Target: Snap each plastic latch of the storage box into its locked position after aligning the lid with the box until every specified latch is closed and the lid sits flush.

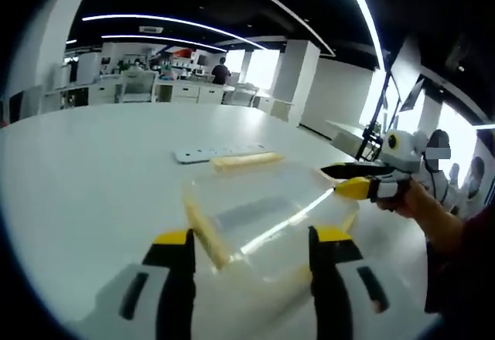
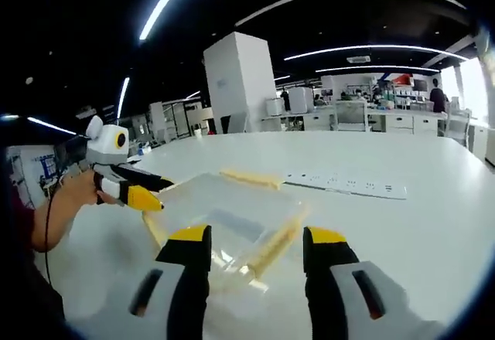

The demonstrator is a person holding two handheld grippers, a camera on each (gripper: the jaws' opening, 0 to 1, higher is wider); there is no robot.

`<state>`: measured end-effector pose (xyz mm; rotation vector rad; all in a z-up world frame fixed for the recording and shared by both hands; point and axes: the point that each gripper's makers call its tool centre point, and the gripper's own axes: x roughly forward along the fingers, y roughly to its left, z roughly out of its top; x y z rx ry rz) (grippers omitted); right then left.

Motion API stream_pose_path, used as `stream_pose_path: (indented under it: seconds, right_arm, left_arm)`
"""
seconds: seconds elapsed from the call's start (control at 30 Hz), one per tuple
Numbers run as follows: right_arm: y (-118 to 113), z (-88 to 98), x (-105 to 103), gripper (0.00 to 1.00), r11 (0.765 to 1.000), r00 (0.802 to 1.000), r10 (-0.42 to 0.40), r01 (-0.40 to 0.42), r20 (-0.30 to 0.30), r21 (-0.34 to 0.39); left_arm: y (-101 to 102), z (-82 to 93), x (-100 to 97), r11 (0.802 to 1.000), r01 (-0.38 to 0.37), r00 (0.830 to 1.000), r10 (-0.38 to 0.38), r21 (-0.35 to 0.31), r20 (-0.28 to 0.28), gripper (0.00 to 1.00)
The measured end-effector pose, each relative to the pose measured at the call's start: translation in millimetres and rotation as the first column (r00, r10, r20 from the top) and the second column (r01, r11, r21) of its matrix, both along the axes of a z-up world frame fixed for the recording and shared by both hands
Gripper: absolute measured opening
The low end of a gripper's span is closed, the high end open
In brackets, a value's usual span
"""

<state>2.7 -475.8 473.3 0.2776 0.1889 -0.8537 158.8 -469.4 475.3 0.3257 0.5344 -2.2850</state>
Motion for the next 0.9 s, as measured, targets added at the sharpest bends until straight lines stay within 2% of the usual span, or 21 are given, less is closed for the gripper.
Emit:
stream_pose_path:
  seconds: [0.07, 0.1, 0.23, 0.33, 0.57, 0.9]
  right_arm:
    - [1, 0.9, 1, 0.54, 1.000, 1.000, 0.004, -0.004, 0.004, -0.003]
    - [3, 6.7, 4, 0.57, 0.999, 1.000, 0.019, -0.018, 0.021, -0.030]
    - [9, 12.9, 5, 0.62, 0.998, 0.999, 0.031, -0.029, 0.026, -0.056]
    - [12, 16.8, 6, 0.68, 0.996, 0.999, 0.042, -0.040, 0.022, -0.079]
    - [22, 18.3, 13, 0.84, 0.992, 0.996, 0.090, -0.087, 0.026, -0.095]
    - [35, 8.9, 23, 0.98, 0.983, 0.989, 0.151, -0.150, -0.004, -0.106]
  left_arm:
    - [0, 0.4, 1.1, 1.000, 0.001, 1.000, -0.001, -0.004, 0.001, 0.59]
    - [-2, 0.2, 6.1, 0.999, -0.009, 1.000, 0.010, -0.040, 0.023, 0.61]
    - [-6, 0.3, 10.7, 0.996, -0.020, 0.998, 0.024, -0.082, 0.051, 0.69]
    - [-6, 0.3, 10.8, 0.995, -0.024, 0.998, 0.030, -0.094, 0.057, 0.72]
    - [-7, 6.4, 9.6, 0.990, -0.036, 0.999, 0.038, -0.136, 0.017, 0.85]
    - [-6, 6.2, 2.6, 0.988, -0.029, 0.999, 0.031, -0.149, 0.012, 0.86]
